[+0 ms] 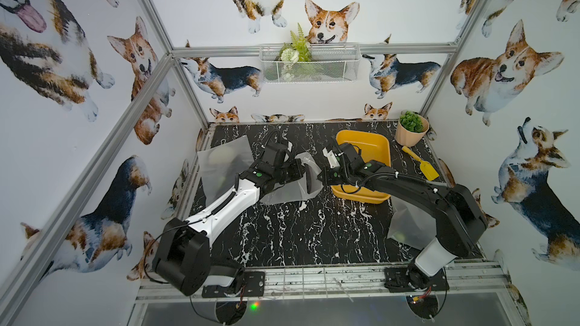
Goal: Place the eggplant in a zip-top bag and seal the zipper
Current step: Adjust the zipper food storage bag at the center of the board.
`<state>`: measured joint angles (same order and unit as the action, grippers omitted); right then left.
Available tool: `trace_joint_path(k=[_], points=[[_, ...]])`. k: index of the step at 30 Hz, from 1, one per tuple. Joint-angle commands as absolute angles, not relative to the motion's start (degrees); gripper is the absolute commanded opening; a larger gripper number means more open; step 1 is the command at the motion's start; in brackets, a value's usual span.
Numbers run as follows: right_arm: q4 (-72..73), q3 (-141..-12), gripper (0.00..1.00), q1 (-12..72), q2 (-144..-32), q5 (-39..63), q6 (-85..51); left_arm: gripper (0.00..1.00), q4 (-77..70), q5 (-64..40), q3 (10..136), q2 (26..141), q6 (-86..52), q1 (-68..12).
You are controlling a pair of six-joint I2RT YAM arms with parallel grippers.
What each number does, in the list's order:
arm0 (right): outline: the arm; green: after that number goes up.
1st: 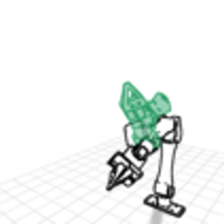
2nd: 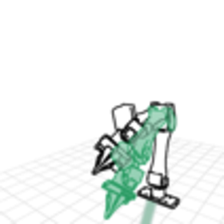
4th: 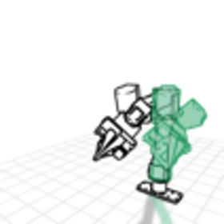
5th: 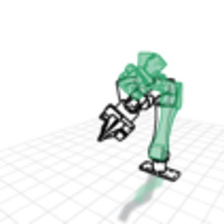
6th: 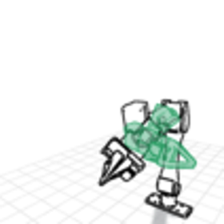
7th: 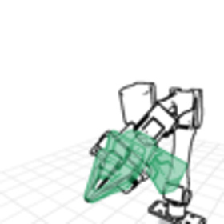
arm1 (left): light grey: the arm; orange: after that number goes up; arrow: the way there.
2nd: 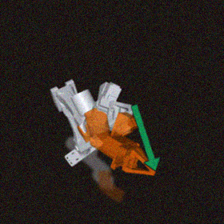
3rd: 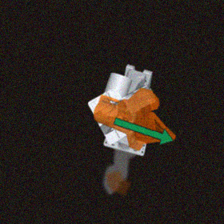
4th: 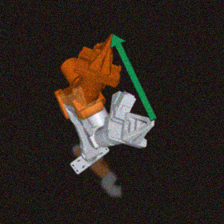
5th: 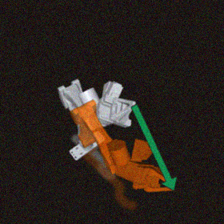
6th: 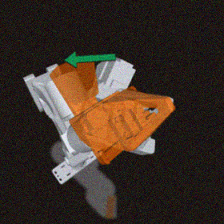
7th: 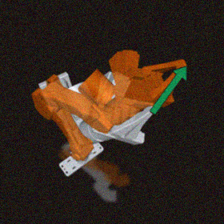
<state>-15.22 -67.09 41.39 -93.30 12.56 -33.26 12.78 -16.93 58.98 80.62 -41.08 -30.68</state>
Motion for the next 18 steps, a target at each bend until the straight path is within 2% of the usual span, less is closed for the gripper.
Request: trace_joint_path(k=[1, 4, 7, 13, 14, 18], points=[[-11.8, -67.2, 0.09, 41.5, -91.0, 9.8, -35.5, 0.0, 22.7, -12.0, 62.2, 82.6, -33.2, -32.2], [-8.9, -66.2, 0.05, 41.5, -88.4, 7.7, -36.3, 0.0, 27.8, -7.6, 63.3, 84.4, -29.6, -33.8], [-7.6, -66.6, 0.07, 41.7, -89.3, 10.5, -36.7, 0.0, 29.3, -6.1, 63.8, 85.8, -28.6, -34.4], [-10.2, -68.4, 0.18, 43.9, -92.8, 14.5, -34.7, 0.0, 23.0, -10.4, 63.4, 83.4, -29.2, -34.5], [-10.5, -68.5, 0.19, 44.1, -92.7, 14.9, -34.5, 0.0, 24.1, -10.2, 64.5, 83.8, -28.1, -34.5], [-11.9, -69.0, 0.32, 43.8, -89.5, 18.6, -32.3, 0.0, 29.5, -8.1, 68.8, 84.2, -21.4, -34.5]])
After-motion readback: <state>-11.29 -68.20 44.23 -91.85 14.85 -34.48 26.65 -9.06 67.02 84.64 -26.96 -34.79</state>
